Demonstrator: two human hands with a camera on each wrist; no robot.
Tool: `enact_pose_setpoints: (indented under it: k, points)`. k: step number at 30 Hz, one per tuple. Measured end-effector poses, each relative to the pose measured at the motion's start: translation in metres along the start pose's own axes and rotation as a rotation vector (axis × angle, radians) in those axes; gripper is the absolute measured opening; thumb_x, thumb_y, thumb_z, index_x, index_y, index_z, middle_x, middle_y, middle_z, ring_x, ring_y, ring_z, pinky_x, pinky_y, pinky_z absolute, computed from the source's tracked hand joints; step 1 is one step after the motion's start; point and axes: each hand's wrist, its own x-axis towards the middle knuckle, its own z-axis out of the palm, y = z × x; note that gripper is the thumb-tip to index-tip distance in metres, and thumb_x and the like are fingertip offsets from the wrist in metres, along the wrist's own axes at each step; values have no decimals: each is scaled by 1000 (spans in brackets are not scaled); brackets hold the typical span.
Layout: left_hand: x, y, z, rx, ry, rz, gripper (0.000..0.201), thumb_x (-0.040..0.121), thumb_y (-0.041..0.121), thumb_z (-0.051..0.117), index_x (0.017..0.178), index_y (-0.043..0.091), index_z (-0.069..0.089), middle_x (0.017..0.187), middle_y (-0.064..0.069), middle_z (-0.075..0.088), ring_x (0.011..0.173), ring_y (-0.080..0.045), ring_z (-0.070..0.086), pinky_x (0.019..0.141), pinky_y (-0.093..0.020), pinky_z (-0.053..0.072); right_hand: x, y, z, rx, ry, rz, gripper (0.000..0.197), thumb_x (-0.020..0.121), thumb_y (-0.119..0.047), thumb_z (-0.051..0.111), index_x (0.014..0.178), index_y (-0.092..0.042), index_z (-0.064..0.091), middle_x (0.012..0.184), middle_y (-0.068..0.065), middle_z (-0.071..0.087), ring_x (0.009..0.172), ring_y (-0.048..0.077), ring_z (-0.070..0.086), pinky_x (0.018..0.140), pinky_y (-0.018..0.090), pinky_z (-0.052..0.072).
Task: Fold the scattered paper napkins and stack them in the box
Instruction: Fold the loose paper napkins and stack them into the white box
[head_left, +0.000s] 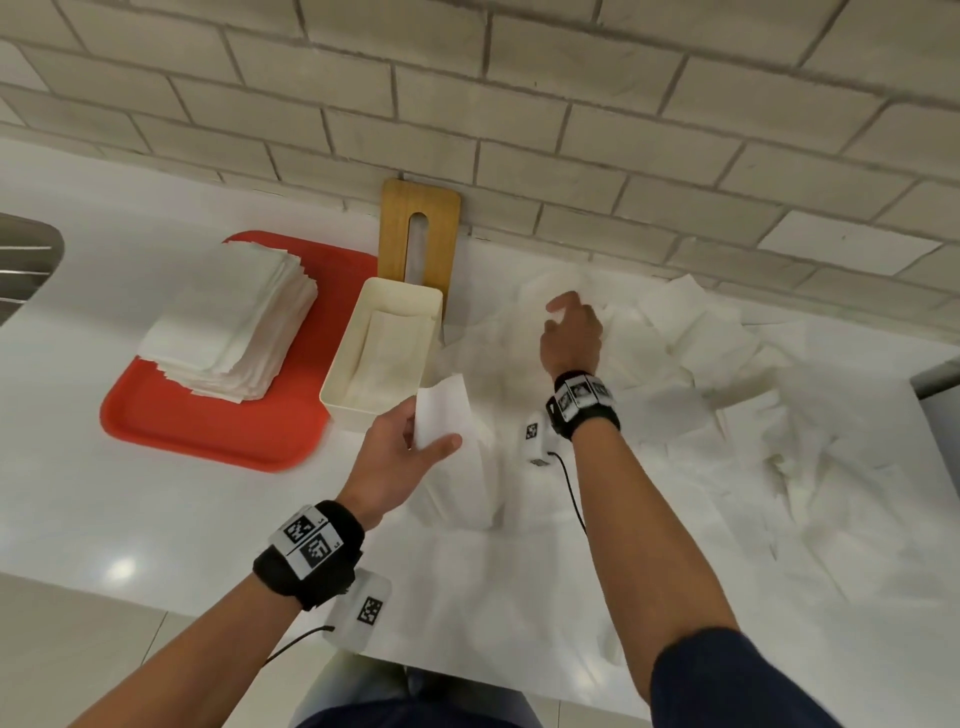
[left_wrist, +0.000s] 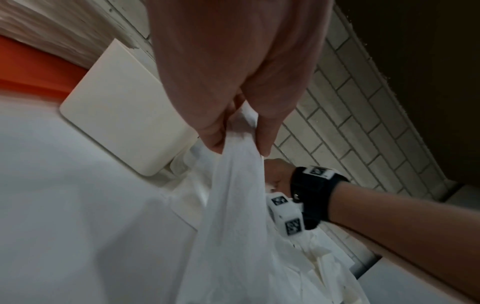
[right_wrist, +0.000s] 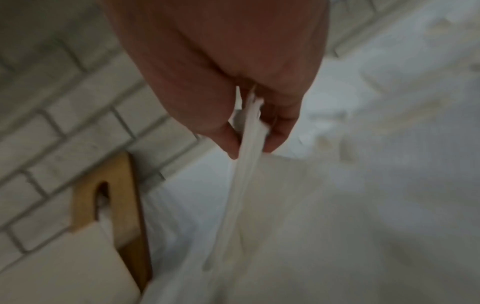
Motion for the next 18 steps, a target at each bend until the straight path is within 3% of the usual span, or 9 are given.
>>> enact_pose_setpoints:
  k: [2, 4, 6, 8, 10, 12, 14, 16, 18]
  points:
    - [3, 2, -1, -3, 26, 8, 59, 82, 36, 93, 129, 34, 58, 118, 13, 74, 109, -12, 72, 94, -47, 63, -13, 0, -28, -39, 168, -148, 16, 100, -15, 65, 111, -26, 67, 108, 5, 71, 108, 34, 63, 87, 43, 47]
    - [5, 5, -1, 4, 65, 49, 73, 75, 34, 98, 128, 37, 48, 116, 25, 65, 108, -3, 66, 90, -40, 62, -31, 1, -60, 123, 254, -240, 13, 96, -17, 73, 104, -27, 71, 100, -2, 75, 97, 26, 67, 83, 40, 51]
    - [6, 11, 3, -7, 72, 93, 80, 73, 29, 100, 129, 34, 43, 110, 34, 57, 105, 3, 61, 88, -36, 60, -54, -1, -95, 418, 213, -200, 12, 95, -17, 77, 102, -26, 71, 101, -12, 76, 87, 11, 67, 80, 33, 55]
    - [8, 16, 9, 8, 60, 121, 72, 74, 31, 98, 125, 32, 47, 112, 31, 57, 109, -4, 60, 93, -42, 59, -81, -5, -126, 613, 140, -185, 12, 97, -13, 77, 104, -21, 71, 107, -12, 75, 89, 7, 66, 73, 22, 50]
    - [11, 21, 14, 13, 26, 145, 52, 78, 32, 96, 115, 29, 59, 112, 22, 63, 112, -13, 62, 103, -51, 54, -105, -2, -144, 767, 69, -183, 15, 98, -8, 76, 108, -16, 70, 116, -2, 74, 98, 13, 67, 79, 21, 49]
    - [13, 25, 19, -22, -23, 156, 26, 85, 27, 90, 104, 23, 72, 108, 14, 72, 108, -13, 67, 111, -57, 49, -122, 11, -149, 916, -3, -177, 19, 98, -2, 74, 112, -14, 69, 125, 7, 72, 120, 26, 67, 98, 35, 53]
    - [14, 26, 23, -13, -55, 186, 7, 96, 18, 79, 102, 21, 79, 109, 11, 77, 110, -8, 69, 114, -55, 47, -136, 28, -142, 975, -62, -137, 25, 97, 5, 70, 115, -12, 68, 130, 12, 69, 130, 34, 62, 107, 46, 51]
    - [13, 25, 25, 16, -86, 199, 18, 104, 9, 68, 104, 21, 81, 113, 11, 78, 115, -6, 68, 114, -48, 50, -147, 45, -130, 952, -95, -67, 33, 94, 13, 65, 119, -8, 65, 130, 9, 70, 126, 26, 65, 100, 40, 53]
    - [11, 24, 26, 38, -119, 158, 26, 107, 8, 61, 105, 23, 82, 118, 12, 78, 120, -4, 67, 116, -44, 49, -157, 62, -113, 938, -141, 8, 38, 91, 17, 63, 120, -7, 62, 130, 12, 69, 118, 29, 66, 91, 40, 52]
